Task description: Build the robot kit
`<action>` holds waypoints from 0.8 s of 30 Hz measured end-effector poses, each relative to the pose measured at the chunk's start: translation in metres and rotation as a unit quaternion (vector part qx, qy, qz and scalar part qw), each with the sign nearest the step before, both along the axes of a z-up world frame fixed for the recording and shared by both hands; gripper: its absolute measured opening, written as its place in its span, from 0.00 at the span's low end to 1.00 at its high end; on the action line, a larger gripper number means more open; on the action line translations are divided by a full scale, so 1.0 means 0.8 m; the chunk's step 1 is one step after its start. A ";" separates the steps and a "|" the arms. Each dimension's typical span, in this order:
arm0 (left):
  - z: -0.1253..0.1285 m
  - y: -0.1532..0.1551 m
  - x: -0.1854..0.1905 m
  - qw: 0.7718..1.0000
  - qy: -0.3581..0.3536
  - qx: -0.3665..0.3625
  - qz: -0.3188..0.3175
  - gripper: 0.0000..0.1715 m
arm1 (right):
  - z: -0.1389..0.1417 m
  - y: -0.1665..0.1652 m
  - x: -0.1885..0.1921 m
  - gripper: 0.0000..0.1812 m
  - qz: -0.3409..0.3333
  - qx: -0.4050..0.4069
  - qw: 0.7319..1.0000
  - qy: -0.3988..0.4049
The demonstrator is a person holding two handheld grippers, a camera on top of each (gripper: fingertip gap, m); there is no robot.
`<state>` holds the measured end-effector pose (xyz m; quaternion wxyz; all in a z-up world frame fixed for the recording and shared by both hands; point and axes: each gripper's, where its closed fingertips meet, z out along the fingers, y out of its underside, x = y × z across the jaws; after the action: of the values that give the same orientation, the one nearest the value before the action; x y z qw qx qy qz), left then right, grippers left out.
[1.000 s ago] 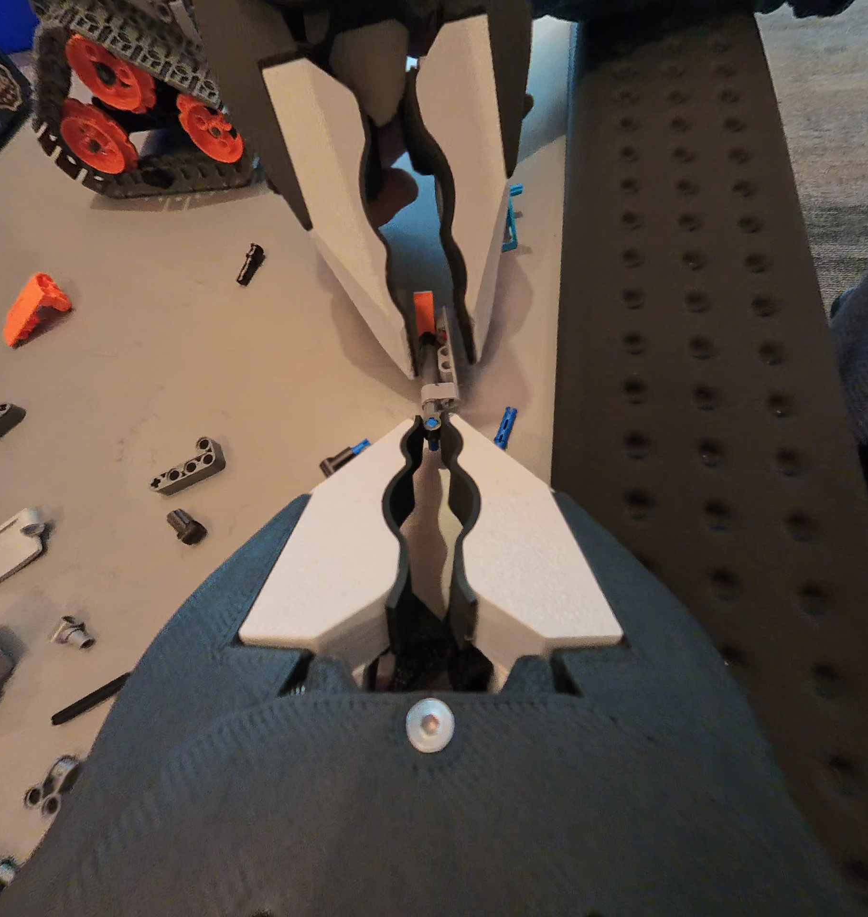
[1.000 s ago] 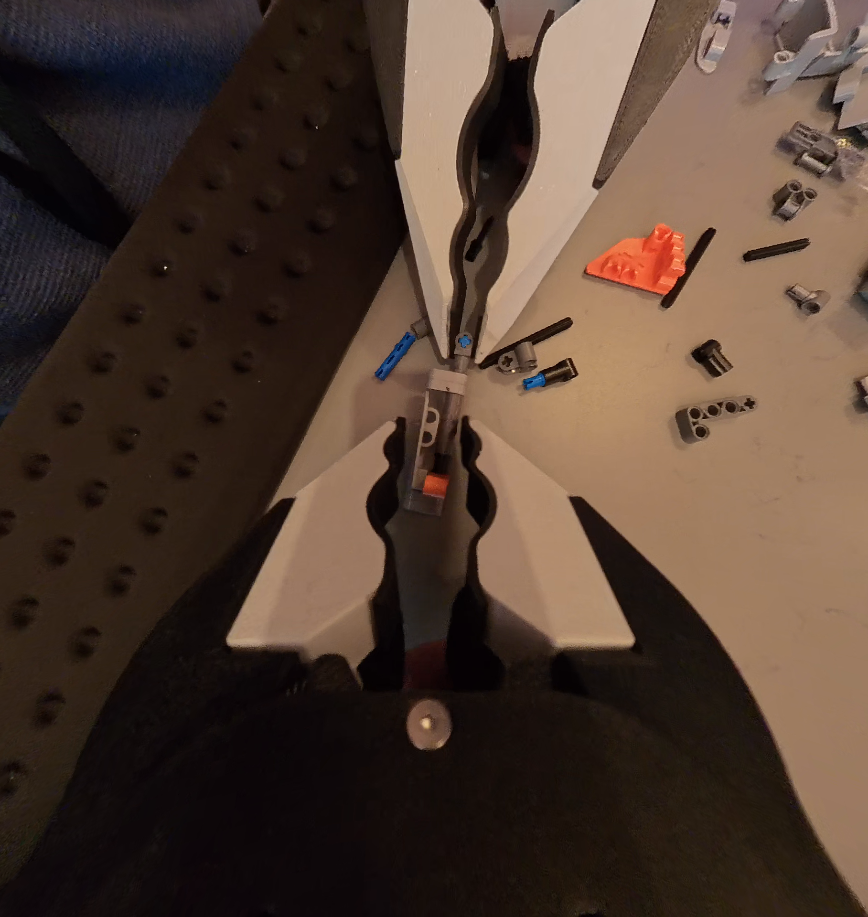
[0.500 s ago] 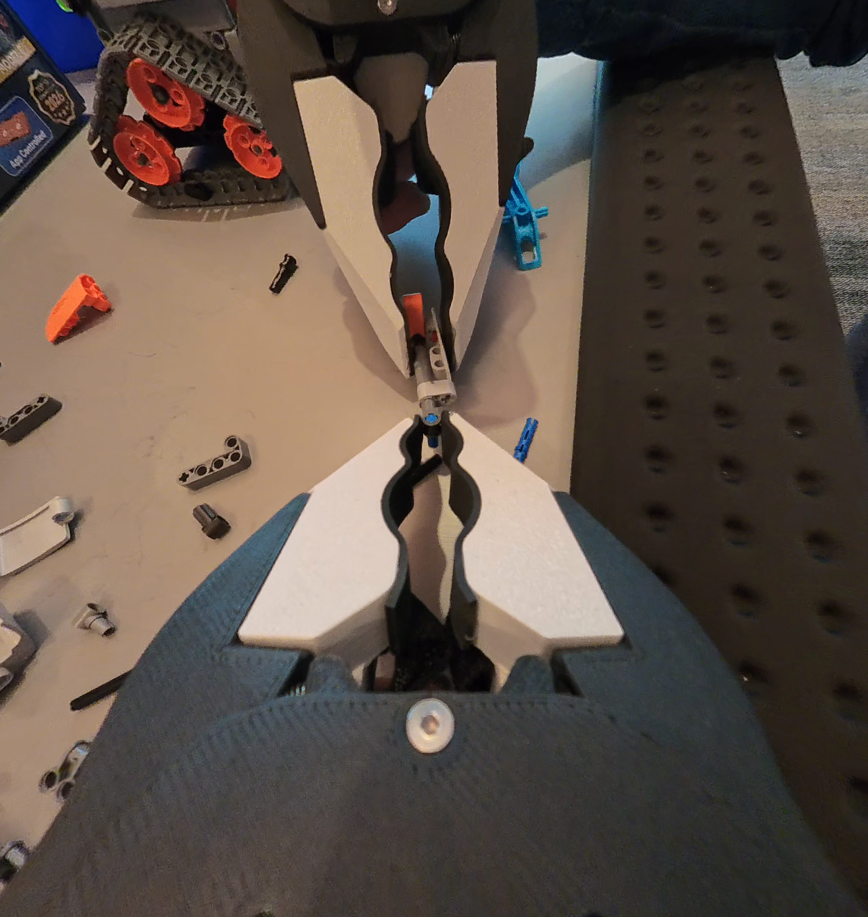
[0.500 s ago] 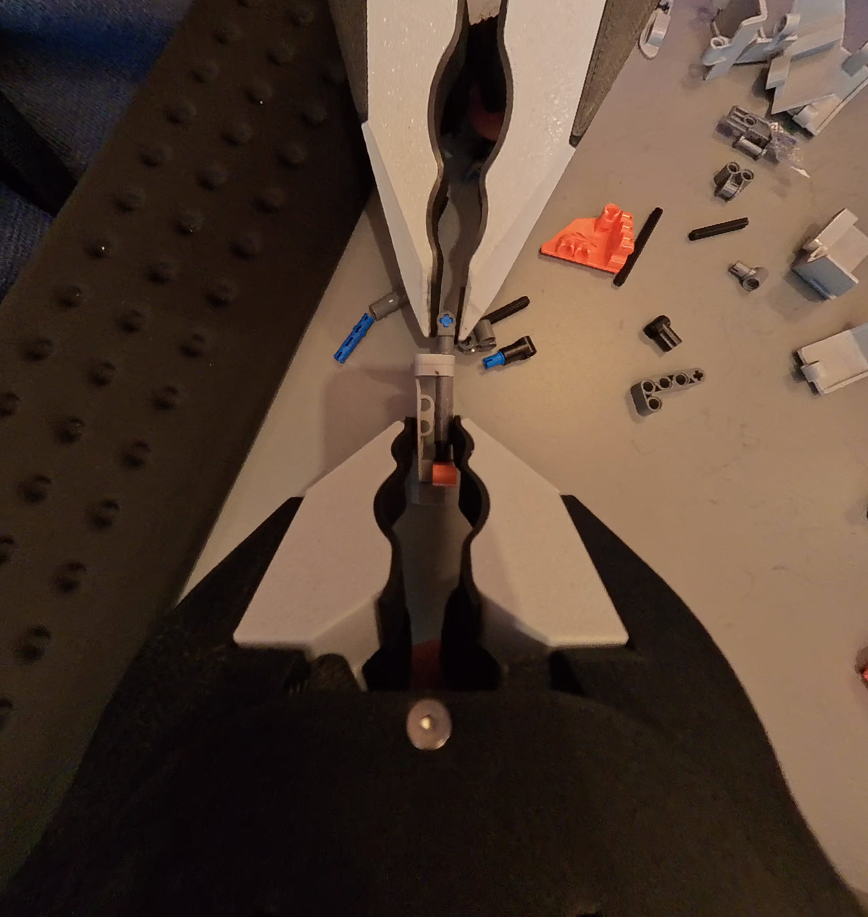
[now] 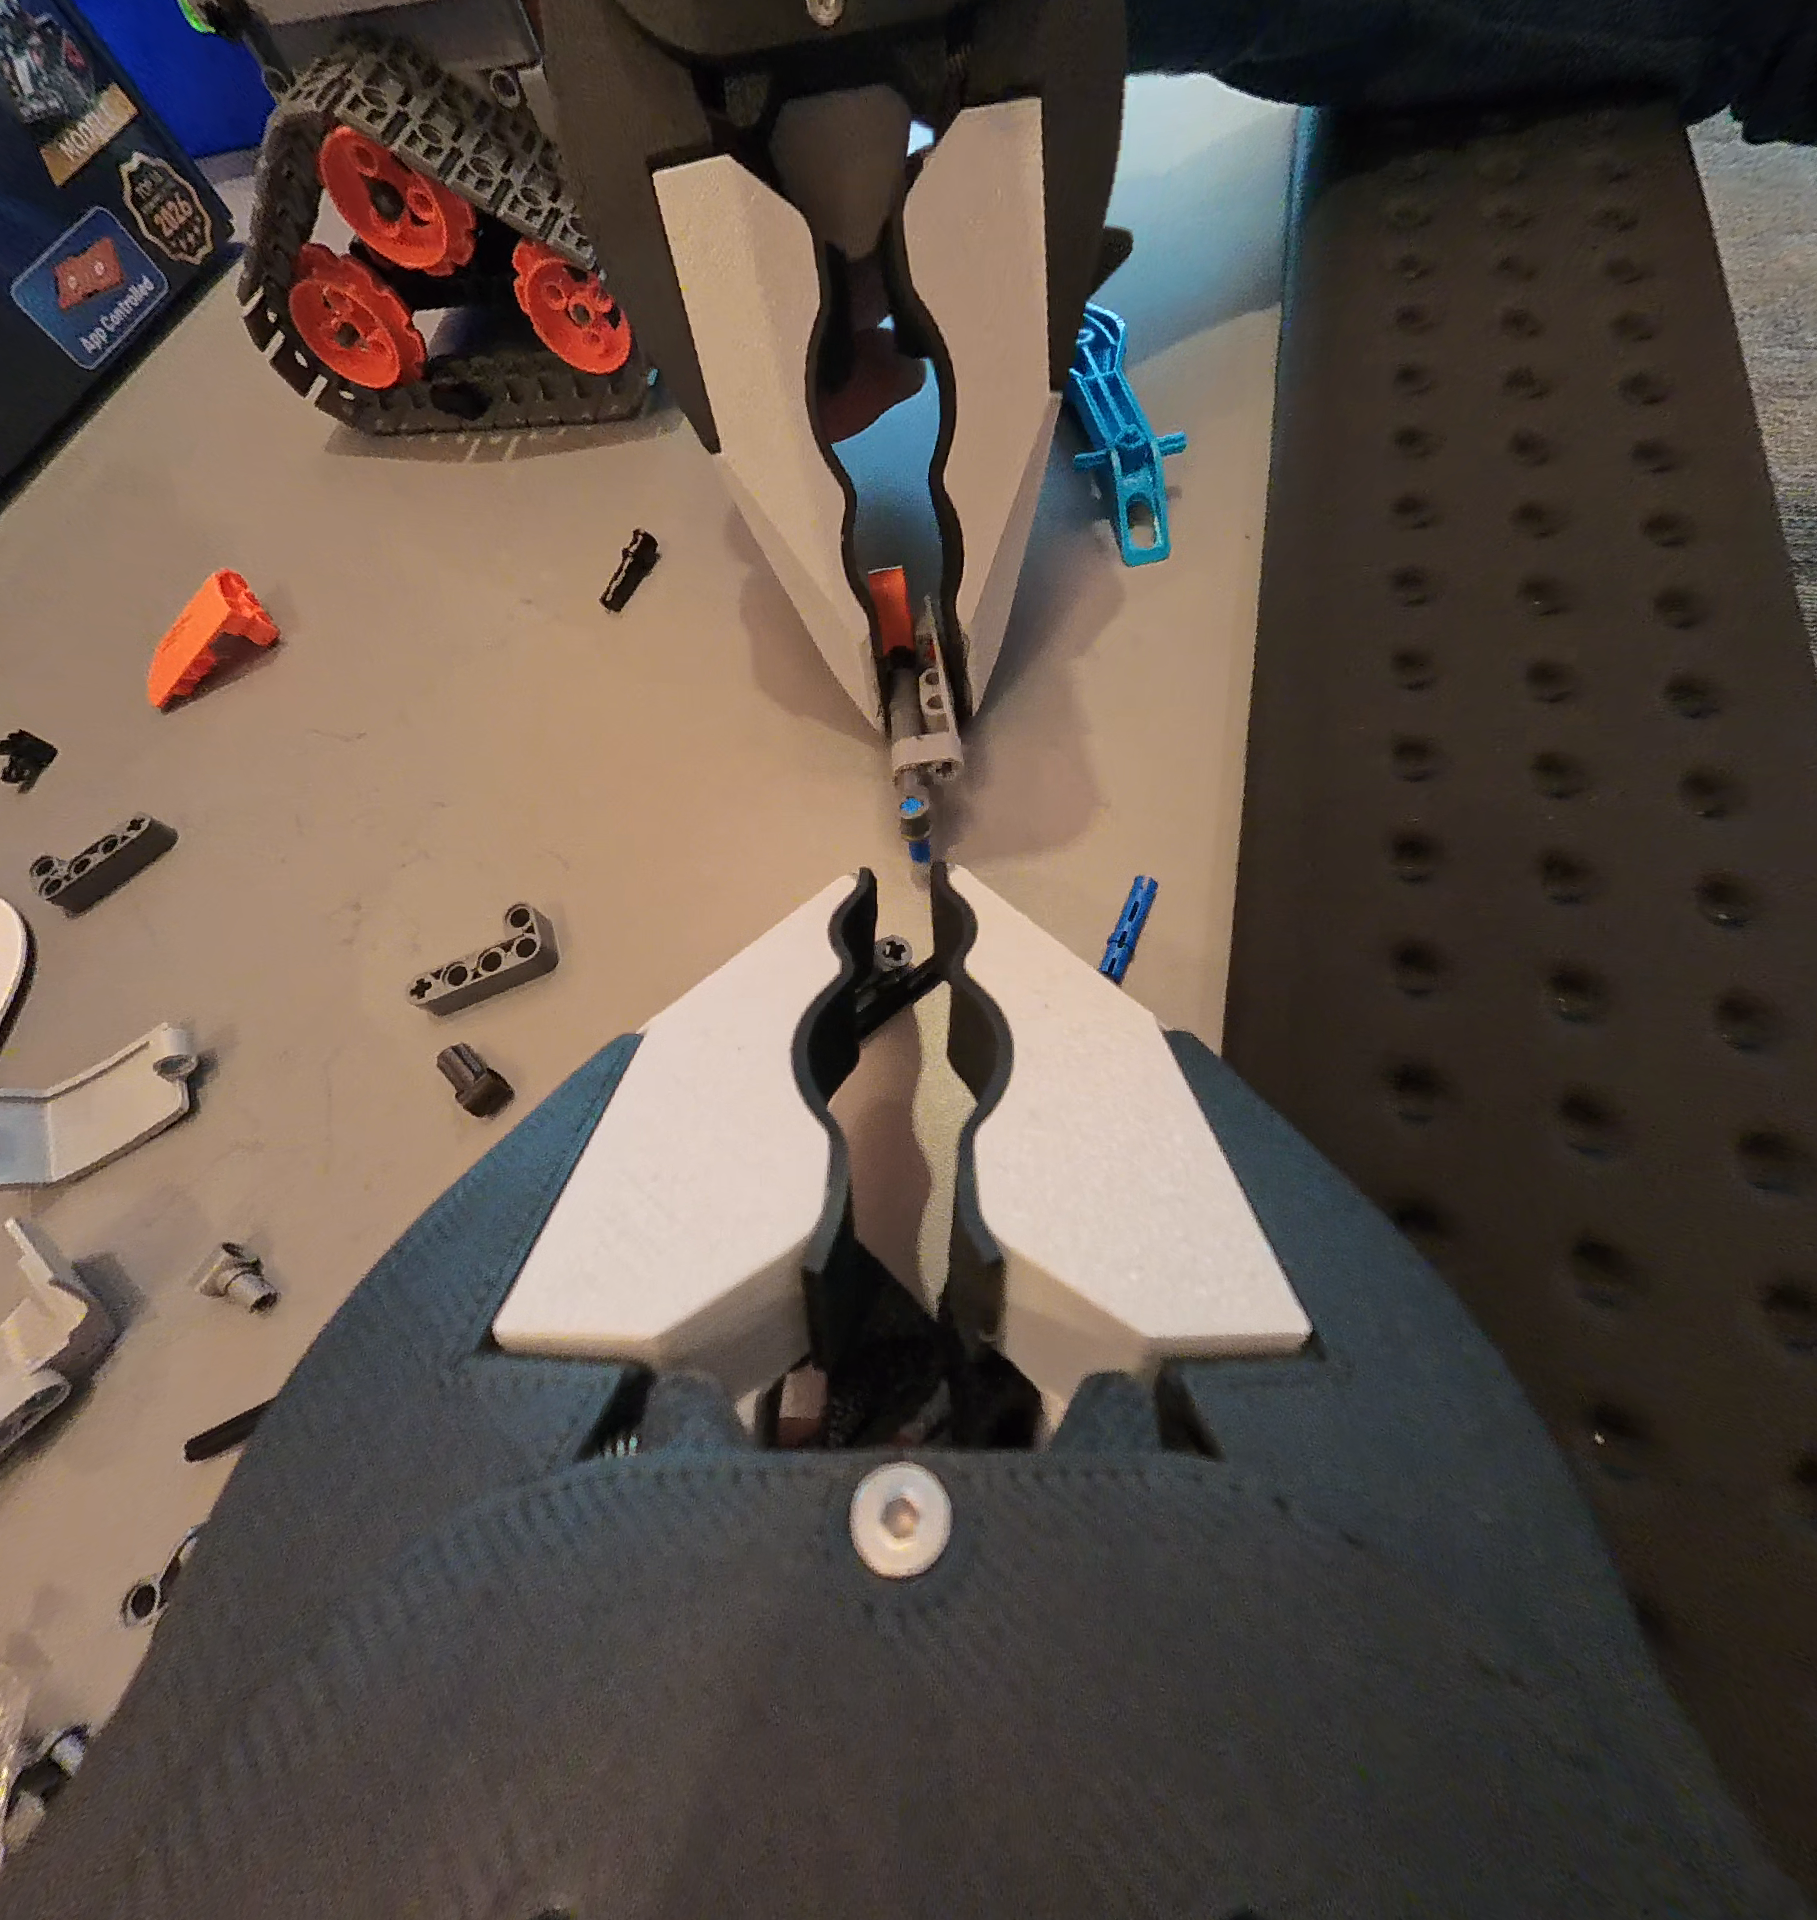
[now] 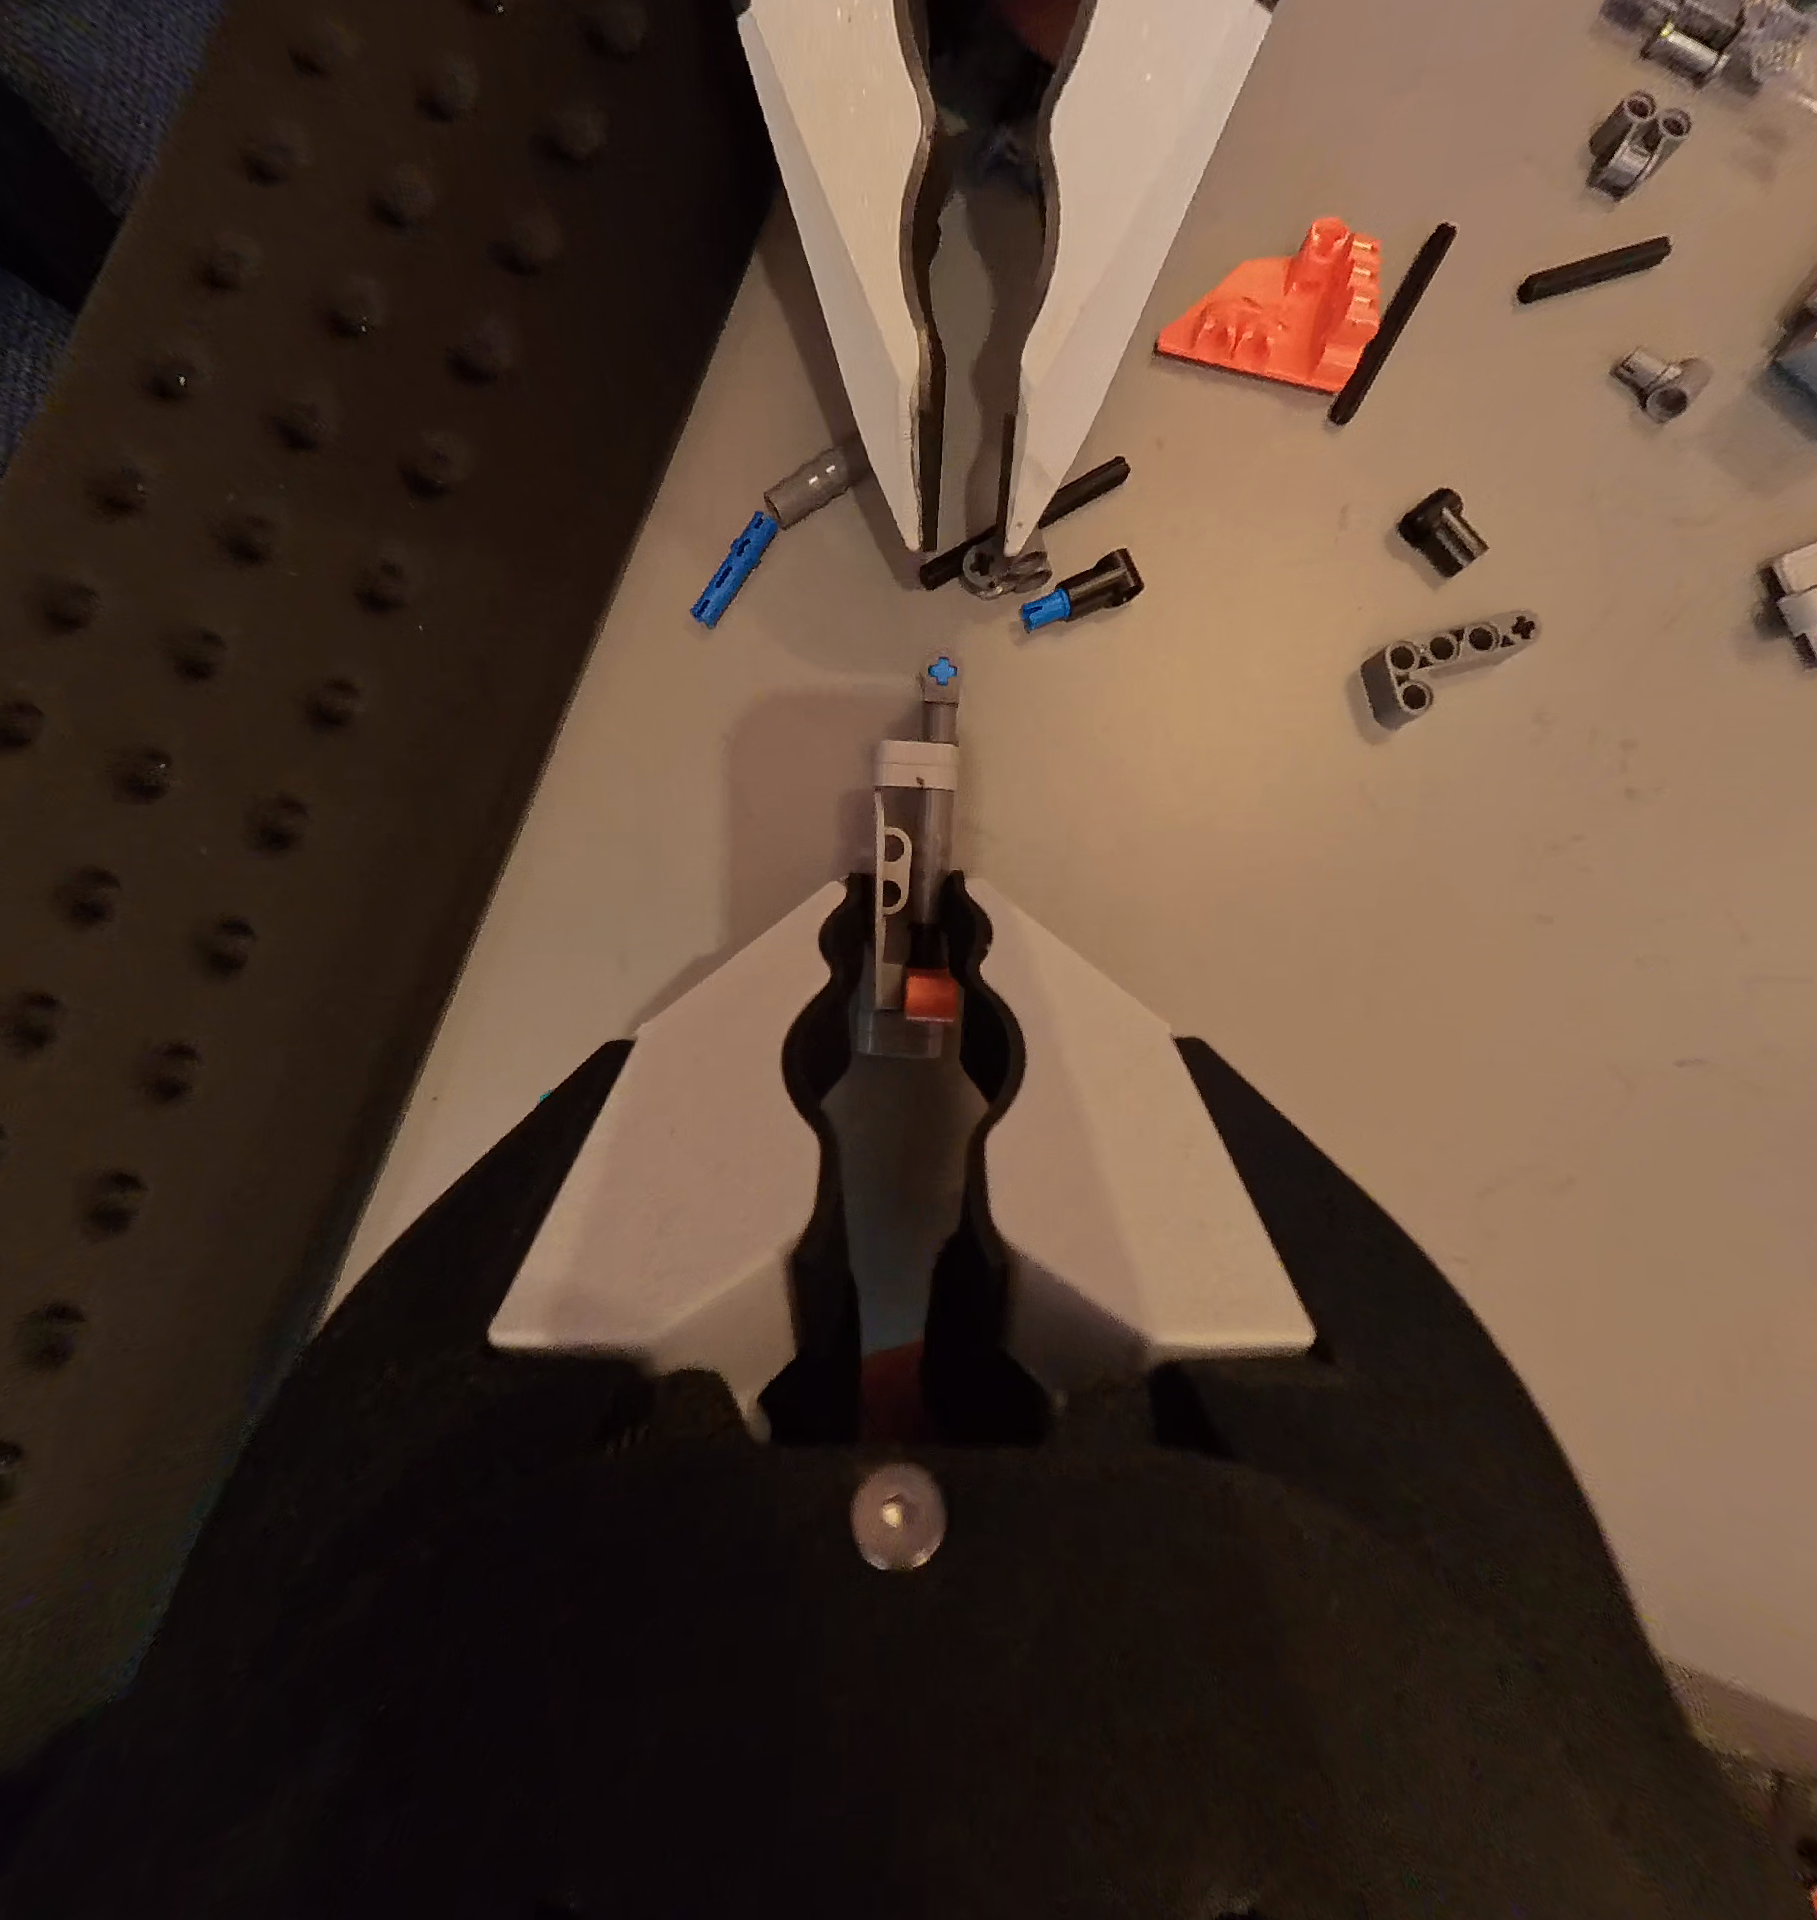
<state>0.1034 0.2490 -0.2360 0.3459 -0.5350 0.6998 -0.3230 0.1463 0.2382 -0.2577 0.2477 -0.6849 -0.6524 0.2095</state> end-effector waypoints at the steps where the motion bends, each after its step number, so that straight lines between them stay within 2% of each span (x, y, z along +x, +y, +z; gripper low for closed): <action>1: 0.000 0.001 0.000 1.000 -0.001 0.000 0.001 0.06 | 0.000 -0.001 0.001 0.07 -0.002 -0.004 1.000 0.000; 7: 0.007 0.007 0.000 1.000 -0.014 0.001 0.013 0.07 | 0.003 0.003 -0.001 0.15 -0.011 0.003 1.000 0.002; 16: 0.025 0.020 -0.001 0.998 -0.045 0.014 0.037 0.07 | 0.028 0.013 -0.003 0.16 -0.028 0.026 0.998 0.047; 24: 0.056 0.042 -0.008 0.992 -0.094 0.019 0.080 0.04 | 0.060 0.033 -0.009 0.16 -0.063 0.075 0.992 0.075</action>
<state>0.0967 0.2824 -0.1912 0.4451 -0.5499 0.6250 -0.3300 0.1394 0.2644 -0.2098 0.3597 -0.6866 -0.6011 0.1949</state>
